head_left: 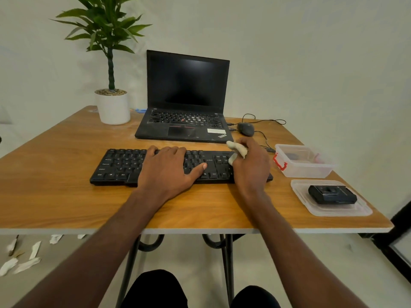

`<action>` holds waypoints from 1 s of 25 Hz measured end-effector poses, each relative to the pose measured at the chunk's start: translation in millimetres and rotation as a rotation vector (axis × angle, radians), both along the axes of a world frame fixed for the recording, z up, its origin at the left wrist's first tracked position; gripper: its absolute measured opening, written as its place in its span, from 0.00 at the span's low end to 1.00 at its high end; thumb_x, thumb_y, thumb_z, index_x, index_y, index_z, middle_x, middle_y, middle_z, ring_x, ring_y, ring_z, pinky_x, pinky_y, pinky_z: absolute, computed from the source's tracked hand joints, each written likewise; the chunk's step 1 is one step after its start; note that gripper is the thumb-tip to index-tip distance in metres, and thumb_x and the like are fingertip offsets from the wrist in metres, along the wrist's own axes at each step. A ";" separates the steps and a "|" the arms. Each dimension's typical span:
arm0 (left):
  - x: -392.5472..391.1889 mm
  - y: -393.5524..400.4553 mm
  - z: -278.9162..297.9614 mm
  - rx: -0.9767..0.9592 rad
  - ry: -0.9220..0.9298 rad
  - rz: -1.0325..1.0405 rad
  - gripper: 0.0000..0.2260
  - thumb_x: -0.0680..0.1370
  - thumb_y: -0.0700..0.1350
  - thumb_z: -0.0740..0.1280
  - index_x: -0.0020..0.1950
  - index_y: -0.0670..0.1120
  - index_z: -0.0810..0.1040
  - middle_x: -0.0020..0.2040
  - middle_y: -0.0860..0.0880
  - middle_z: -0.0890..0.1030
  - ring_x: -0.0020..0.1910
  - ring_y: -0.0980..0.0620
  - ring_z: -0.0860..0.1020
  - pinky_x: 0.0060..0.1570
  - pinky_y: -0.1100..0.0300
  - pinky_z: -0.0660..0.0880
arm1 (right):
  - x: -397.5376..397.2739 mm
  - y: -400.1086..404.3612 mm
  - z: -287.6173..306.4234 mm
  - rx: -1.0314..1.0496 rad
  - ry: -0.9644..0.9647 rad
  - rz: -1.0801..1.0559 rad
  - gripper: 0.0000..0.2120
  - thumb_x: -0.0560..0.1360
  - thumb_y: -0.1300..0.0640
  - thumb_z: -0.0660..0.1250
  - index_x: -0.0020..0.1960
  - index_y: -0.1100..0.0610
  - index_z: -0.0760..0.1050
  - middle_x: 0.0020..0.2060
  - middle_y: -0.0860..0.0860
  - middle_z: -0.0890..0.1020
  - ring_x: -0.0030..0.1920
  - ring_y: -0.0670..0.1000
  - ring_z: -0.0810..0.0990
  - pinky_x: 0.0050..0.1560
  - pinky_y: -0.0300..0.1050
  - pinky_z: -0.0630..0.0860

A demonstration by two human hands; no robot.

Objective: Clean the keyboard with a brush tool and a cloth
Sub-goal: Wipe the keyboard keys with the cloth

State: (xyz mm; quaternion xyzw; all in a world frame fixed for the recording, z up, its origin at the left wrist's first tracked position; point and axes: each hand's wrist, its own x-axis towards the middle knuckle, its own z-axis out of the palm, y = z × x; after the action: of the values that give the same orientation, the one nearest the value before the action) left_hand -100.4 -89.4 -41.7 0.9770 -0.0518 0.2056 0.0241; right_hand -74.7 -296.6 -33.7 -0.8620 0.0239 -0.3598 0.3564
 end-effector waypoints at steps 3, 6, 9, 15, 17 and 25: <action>-0.2 0.1 1.0 0.005 0.009 0.015 0.41 0.78 0.78 0.44 0.72 0.51 0.75 0.68 0.49 0.81 0.68 0.48 0.77 0.76 0.41 0.61 | 5.1 -1.7 4.9 -0.341 0.177 0.166 0.19 0.76 0.61 0.74 0.63 0.46 0.81 0.59 0.48 0.83 0.61 0.51 0.77 0.60 0.56 0.78; 0.8 0.1 0.8 0.008 0.022 0.005 0.41 0.78 0.78 0.44 0.73 0.51 0.75 0.69 0.49 0.81 0.68 0.48 0.77 0.76 0.40 0.61 | 12.9 -22.7 23.1 -0.489 0.314 0.143 0.17 0.77 0.58 0.74 0.64 0.48 0.82 0.59 0.51 0.83 0.59 0.52 0.79 0.54 0.49 0.79; 1.7 1.2 0.0 0.001 0.014 0.005 0.41 0.78 0.78 0.44 0.73 0.51 0.75 0.68 0.49 0.81 0.68 0.48 0.77 0.76 0.40 0.60 | 17.8 -40.4 35.8 -0.507 0.347 -0.092 0.13 0.78 0.58 0.73 0.63 0.54 0.82 0.57 0.56 0.84 0.56 0.55 0.80 0.49 0.49 0.77; 0.2 0.4 1.0 -0.021 0.000 0.002 0.39 0.79 0.76 0.46 0.72 0.50 0.76 0.67 0.49 0.82 0.67 0.48 0.78 0.76 0.40 0.61 | 16.9 -6.1 30.3 -0.385 0.299 0.201 0.15 0.78 0.63 0.70 0.63 0.53 0.83 0.56 0.53 0.86 0.54 0.50 0.81 0.53 0.47 0.81; -0.1 0.2 1.0 -0.032 -0.002 -0.001 0.38 0.79 0.76 0.47 0.71 0.51 0.76 0.67 0.49 0.82 0.67 0.49 0.78 0.76 0.41 0.61 | 19.0 4.3 33.4 -0.422 0.269 0.323 0.17 0.76 0.66 0.70 0.62 0.53 0.84 0.58 0.52 0.85 0.55 0.48 0.79 0.54 0.45 0.79; -0.6 -0.9 2.1 -0.042 -0.010 0.011 0.36 0.79 0.75 0.48 0.71 0.52 0.77 0.66 0.49 0.83 0.67 0.49 0.78 0.77 0.41 0.59 | 42.3 12.3 43.4 -0.554 0.380 0.360 0.13 0.76 0.64 0.71 0.58 0.54 0.85 0.54 0.53 0.86 0.53 0.51 0.82 0.53 0.51 0.83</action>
State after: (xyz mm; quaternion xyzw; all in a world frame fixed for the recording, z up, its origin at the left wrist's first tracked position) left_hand -101.0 -90.3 -39.7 0.9754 -0.0421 0.2119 0.0430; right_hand -32.4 -284.3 9.7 -0.9674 -0.1604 -0.1178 0.1565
